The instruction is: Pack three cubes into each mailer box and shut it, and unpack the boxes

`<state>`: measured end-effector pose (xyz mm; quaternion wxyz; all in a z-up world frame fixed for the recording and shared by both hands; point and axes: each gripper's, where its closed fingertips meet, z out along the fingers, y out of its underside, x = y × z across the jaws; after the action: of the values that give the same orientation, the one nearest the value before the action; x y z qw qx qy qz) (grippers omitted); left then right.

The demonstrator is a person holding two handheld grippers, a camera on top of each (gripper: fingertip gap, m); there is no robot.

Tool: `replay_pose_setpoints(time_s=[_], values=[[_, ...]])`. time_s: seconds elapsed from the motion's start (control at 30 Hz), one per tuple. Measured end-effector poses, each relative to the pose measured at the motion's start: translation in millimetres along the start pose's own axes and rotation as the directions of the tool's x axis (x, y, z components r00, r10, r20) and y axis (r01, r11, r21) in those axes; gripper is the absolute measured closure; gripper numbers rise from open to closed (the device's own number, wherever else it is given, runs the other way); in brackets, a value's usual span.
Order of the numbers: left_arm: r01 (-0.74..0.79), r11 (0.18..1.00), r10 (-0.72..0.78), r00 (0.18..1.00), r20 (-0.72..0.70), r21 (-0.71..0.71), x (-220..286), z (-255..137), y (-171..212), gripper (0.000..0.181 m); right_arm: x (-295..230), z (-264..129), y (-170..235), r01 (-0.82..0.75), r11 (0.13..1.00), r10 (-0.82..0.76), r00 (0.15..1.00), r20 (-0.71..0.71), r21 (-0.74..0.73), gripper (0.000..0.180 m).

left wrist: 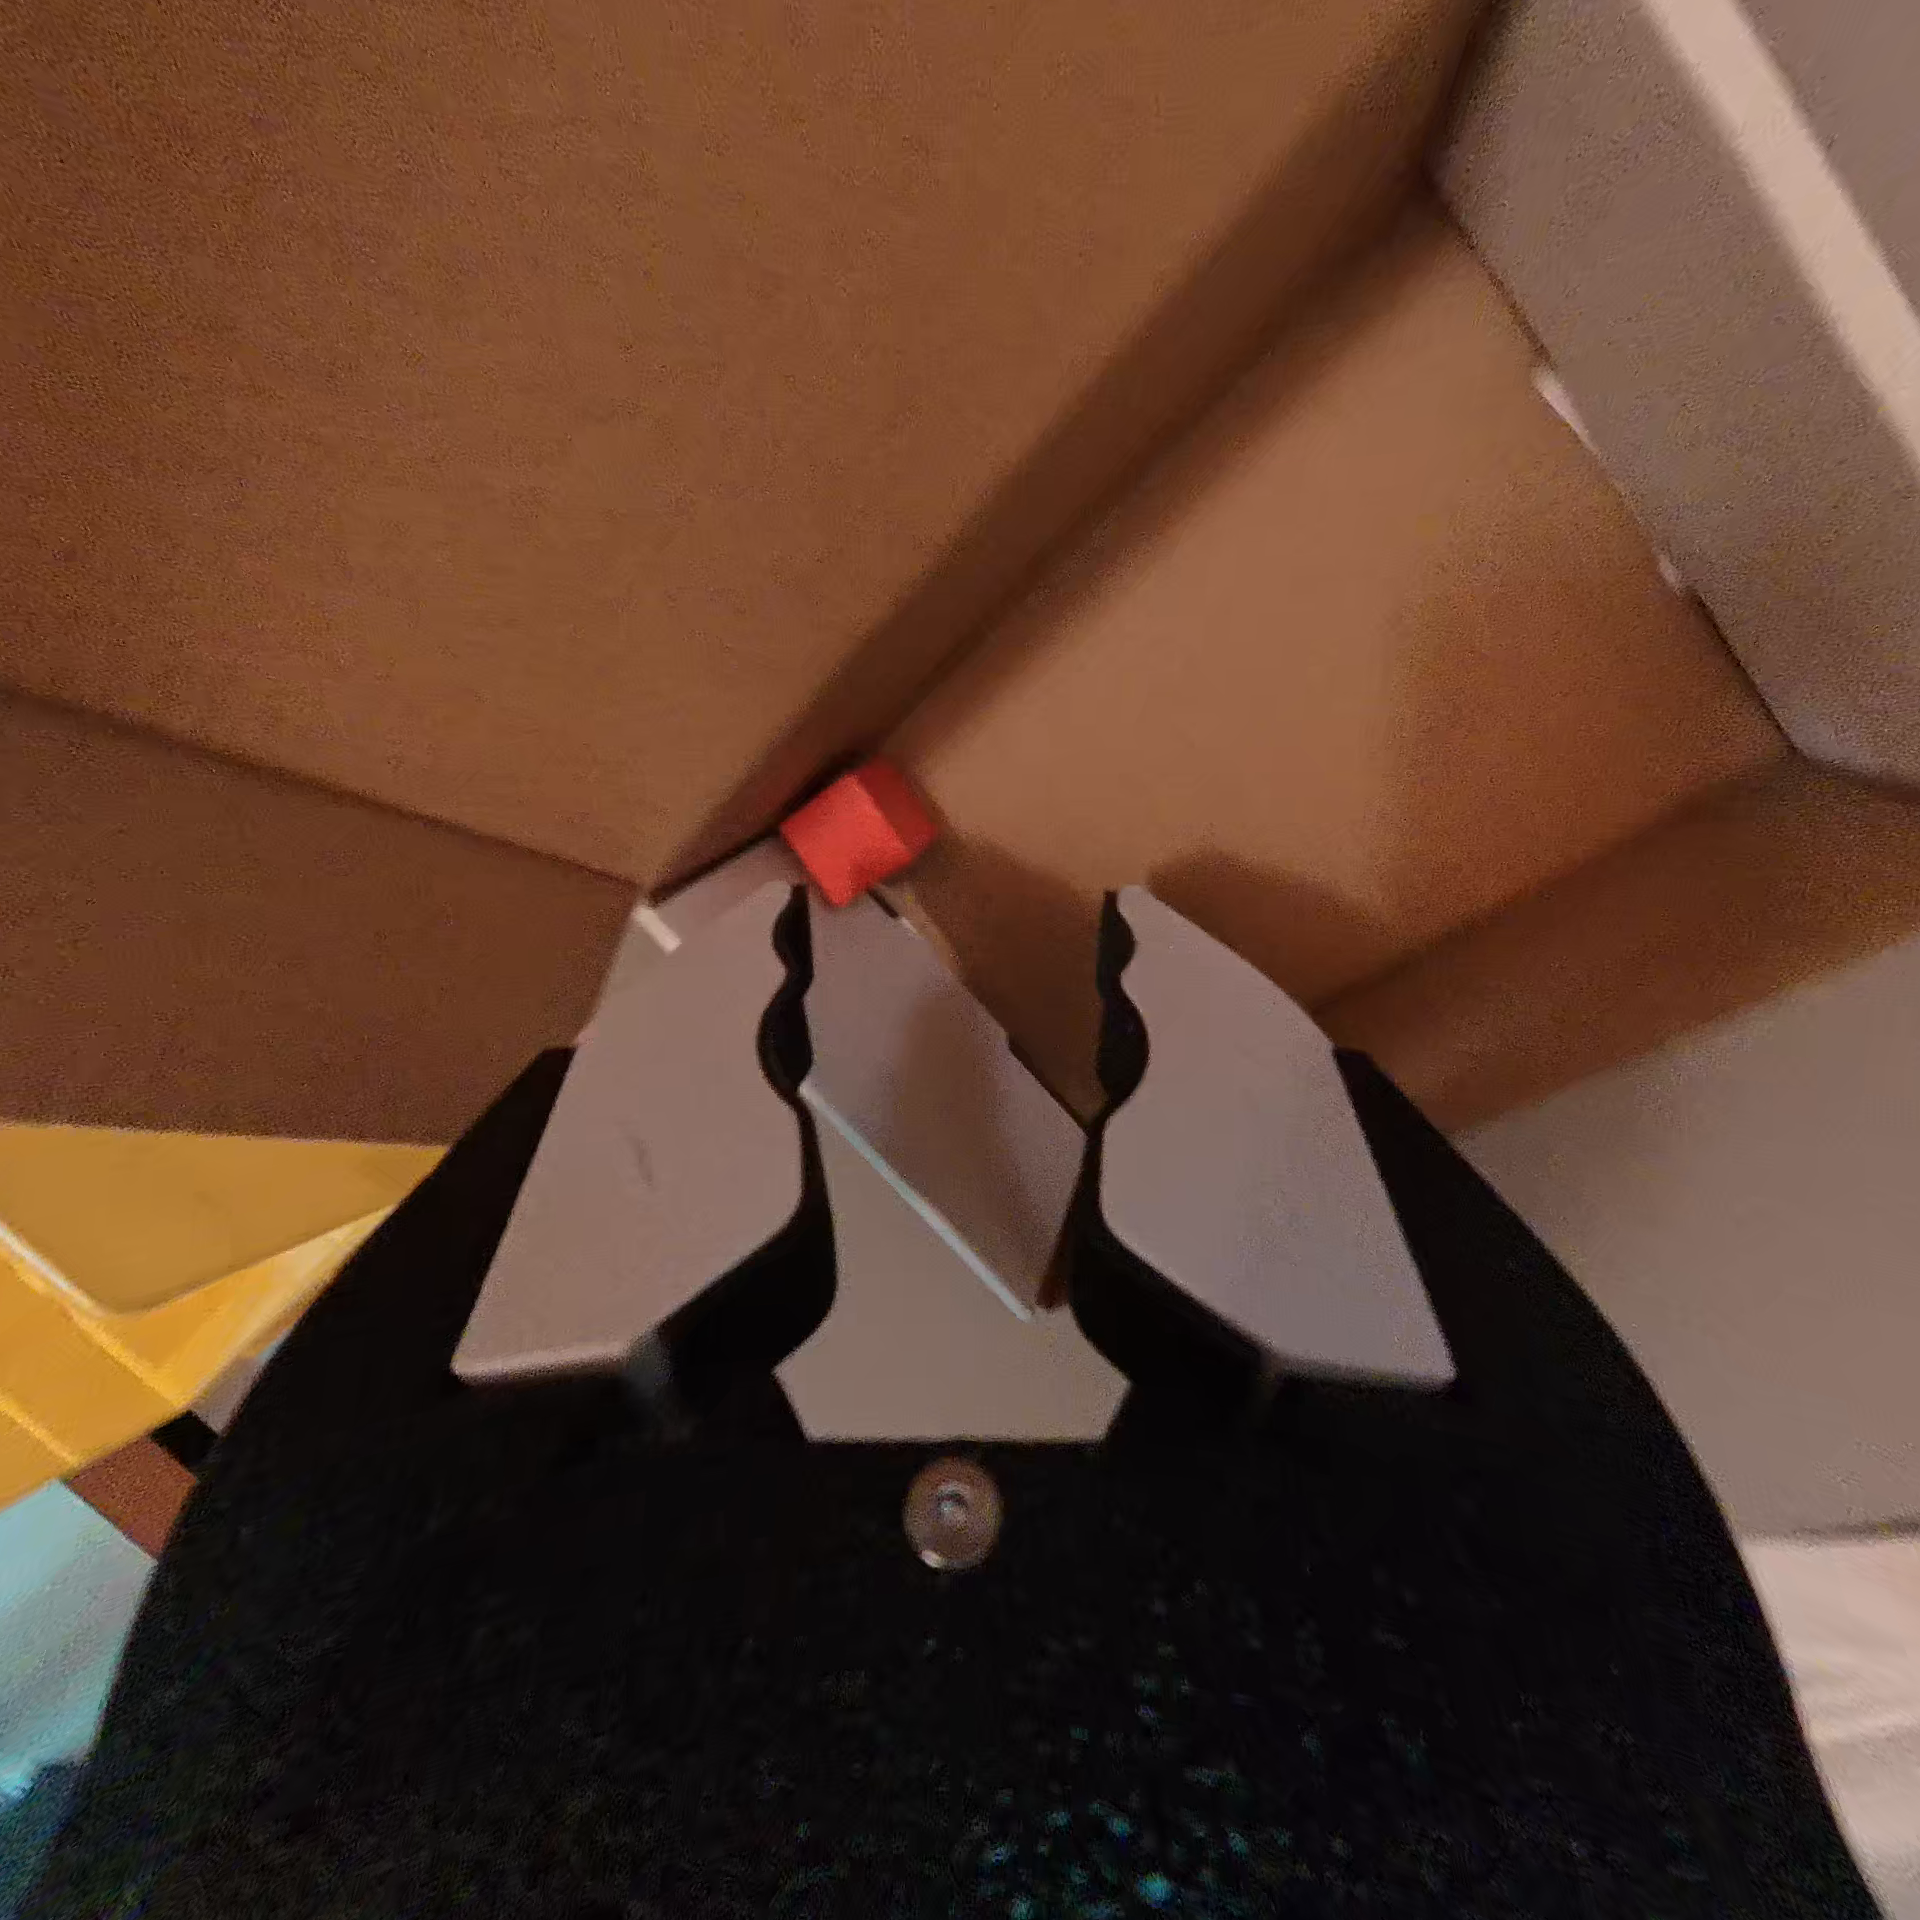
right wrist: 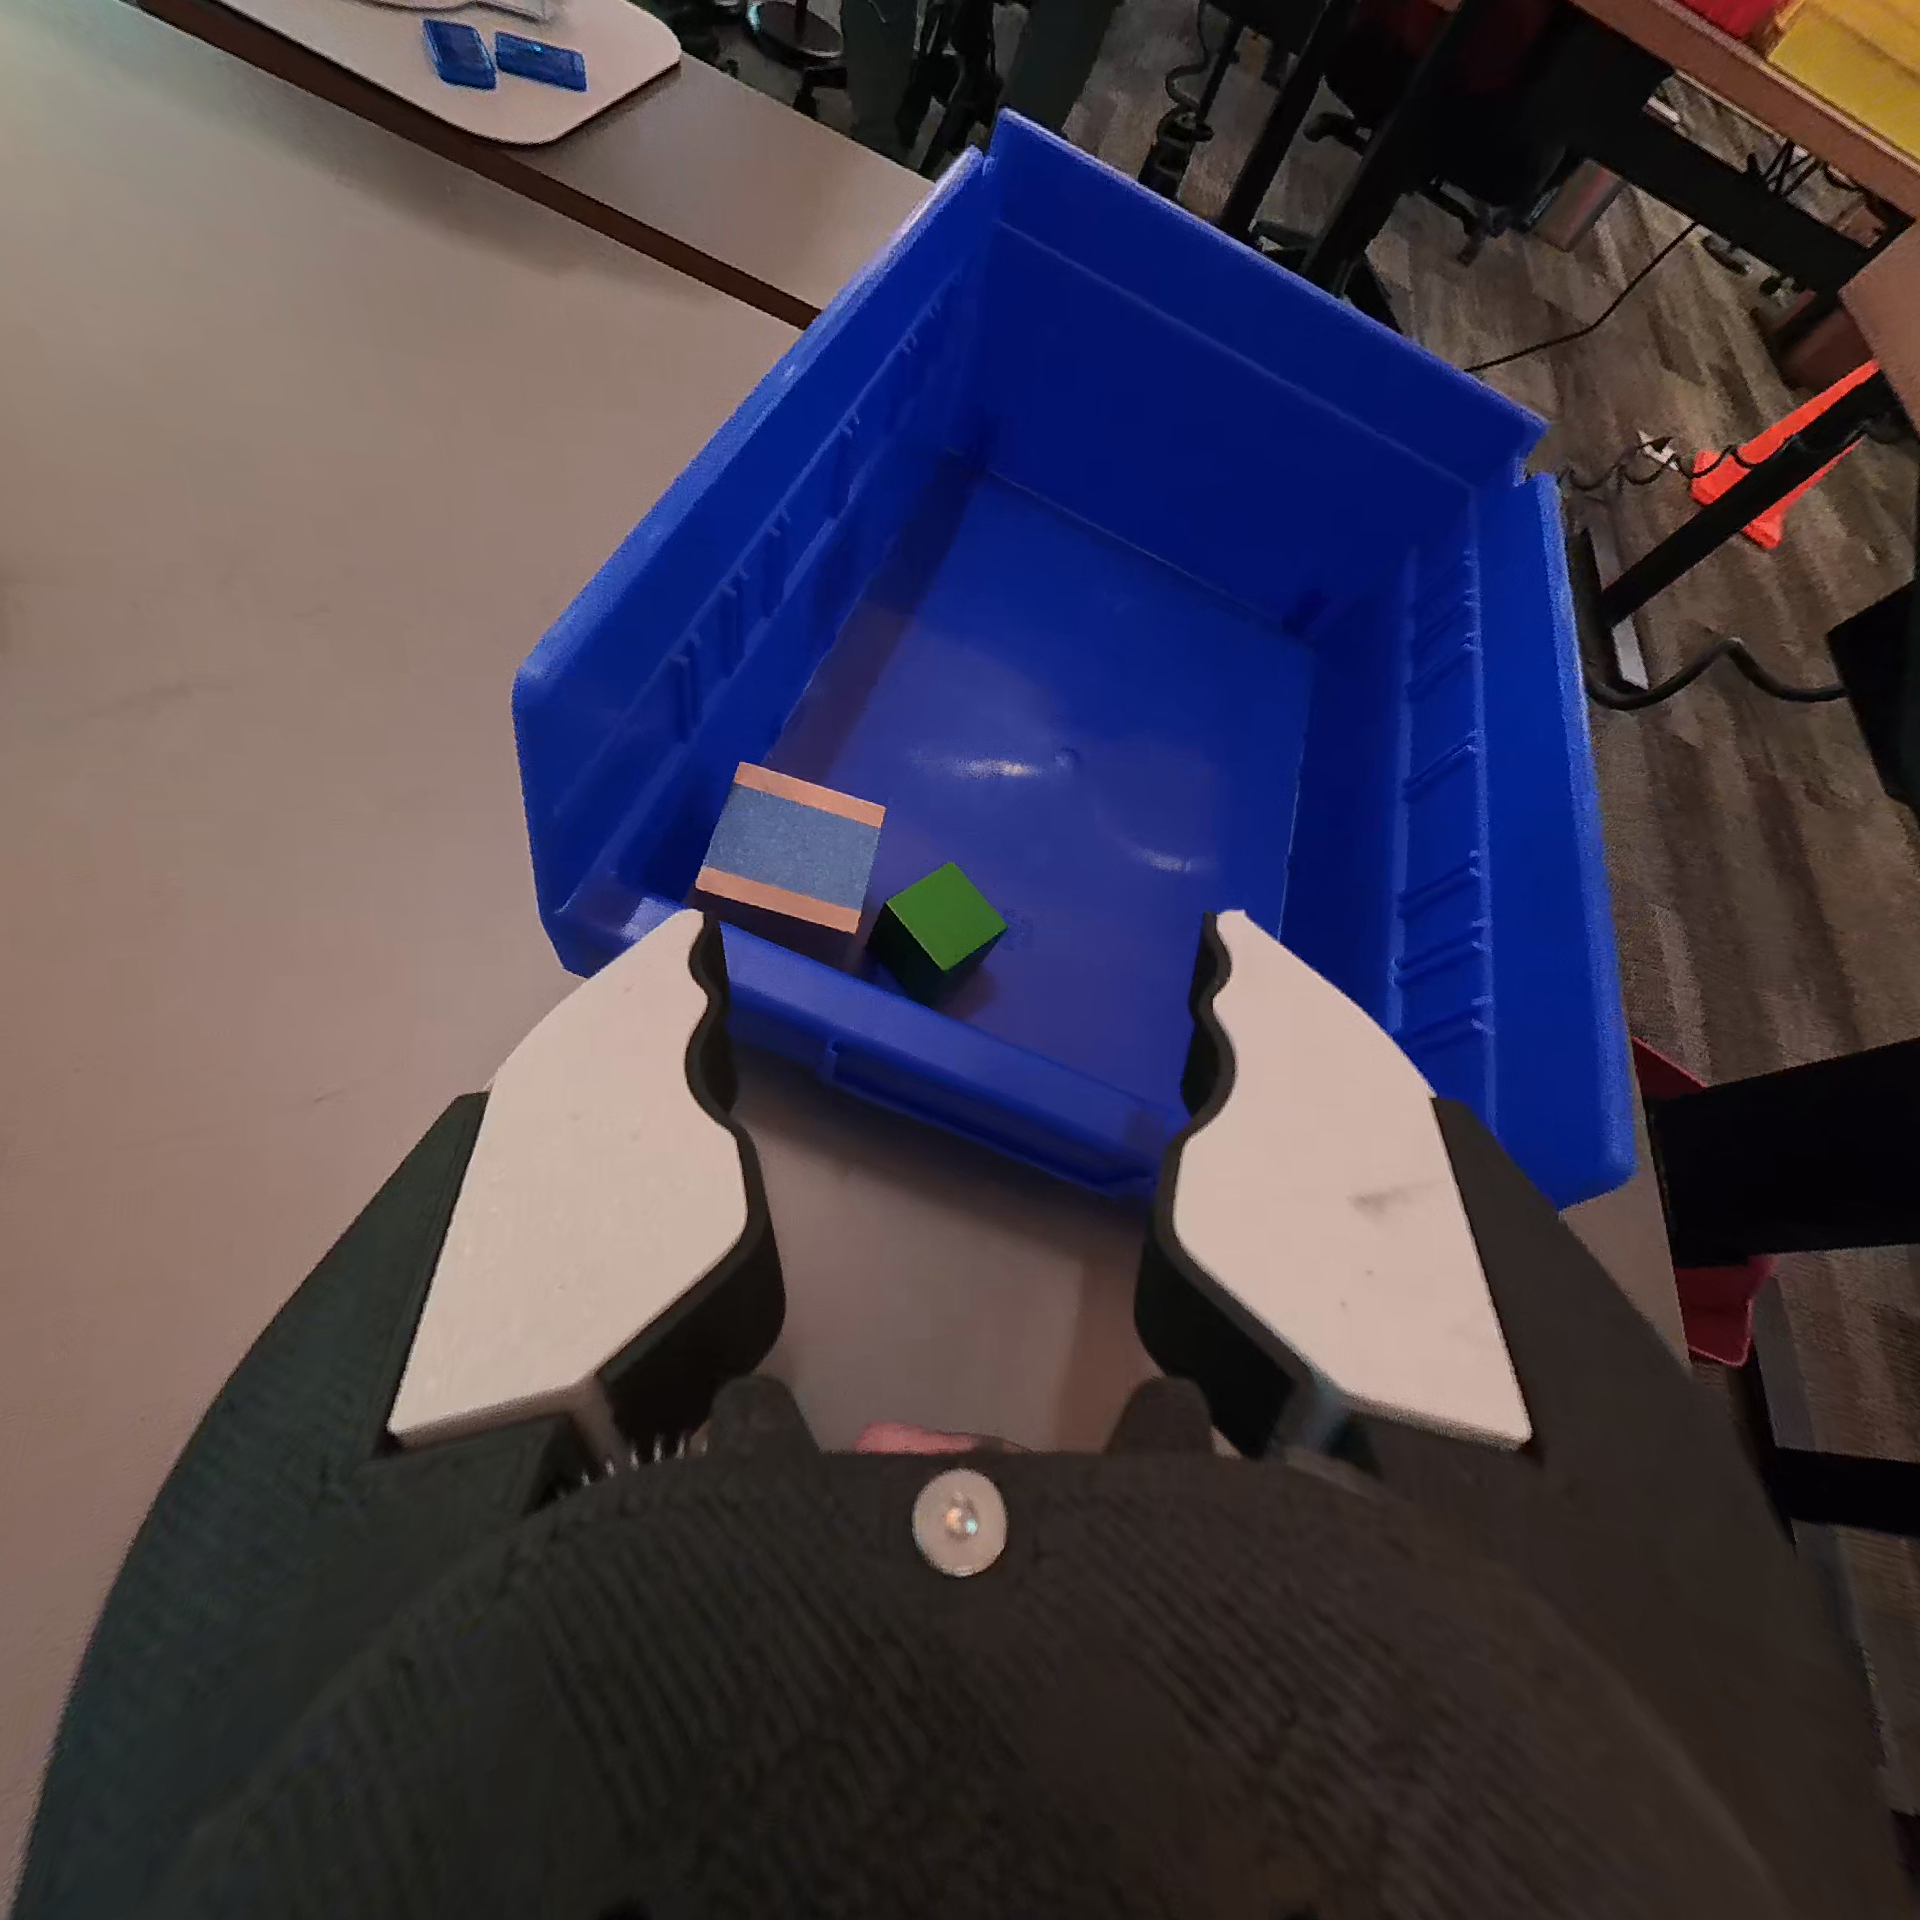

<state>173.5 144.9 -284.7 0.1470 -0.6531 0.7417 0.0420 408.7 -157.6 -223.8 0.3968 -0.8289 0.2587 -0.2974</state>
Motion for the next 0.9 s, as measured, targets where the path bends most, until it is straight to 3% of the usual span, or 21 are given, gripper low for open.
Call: replay_pose_setpoints(time_s=[0.03,0.27,0.47,0.53,0.6,0.77,0.9], values=[[0.045,0.999,-0.045,0.999,0.029,0.002,-7.6,2.8,-2.9,0.128,0.8,-0.5,0.4,-0.007,1.0,0.007,1.0,0.001,0.0,0.094],[0.208,0.977,-0.209,0.978,0.003,-0.054,-16.1,18.1,-1.8,0.133,3.1,-1.7,4.8,-0.024,1.0,0.024,1.0,0.015,0.001,0.094],[0.164,0.982,-0.154,0.983,0.104,-0.098,-27.5,25.2,5.0,0.141,0.9,0.4,7.4,-0.027,1.0,0.027,0.999,0.029,-0.008,0.094],[0.105,0.991,-0.1,0.993,0.063,-0.078,-20.4,21.5,1.7,0.154,-0.2,1.4,8.4,-0.023,1.0,0.023,0.999,0.031,-0.016,0.094],[0.08,0.996,-0.082,0.995,-0.049,-0.04,-4.2,15.6,-3.7,0.156,-1.8,2.2,8.8,-0.02,1.0,0.021,0.999,0.036,-0.019,0.094],[0.221,0.975,-0.217,0.971,-0.097,0.036,-9.3,6.3,-11.5,0.134,-5.8,3.3,9.4,-0.004,1.0,0.005,0.999,0.043,-0.029,0.094],[0.28,0.96,-0.279,0.954,-0.11,-0.003,-11.1,11.5,-4.7,0.13,-8.0,4.8,9.9,0.005,0.999,-0.004,0.999,0.046,-0.038,0.094]])
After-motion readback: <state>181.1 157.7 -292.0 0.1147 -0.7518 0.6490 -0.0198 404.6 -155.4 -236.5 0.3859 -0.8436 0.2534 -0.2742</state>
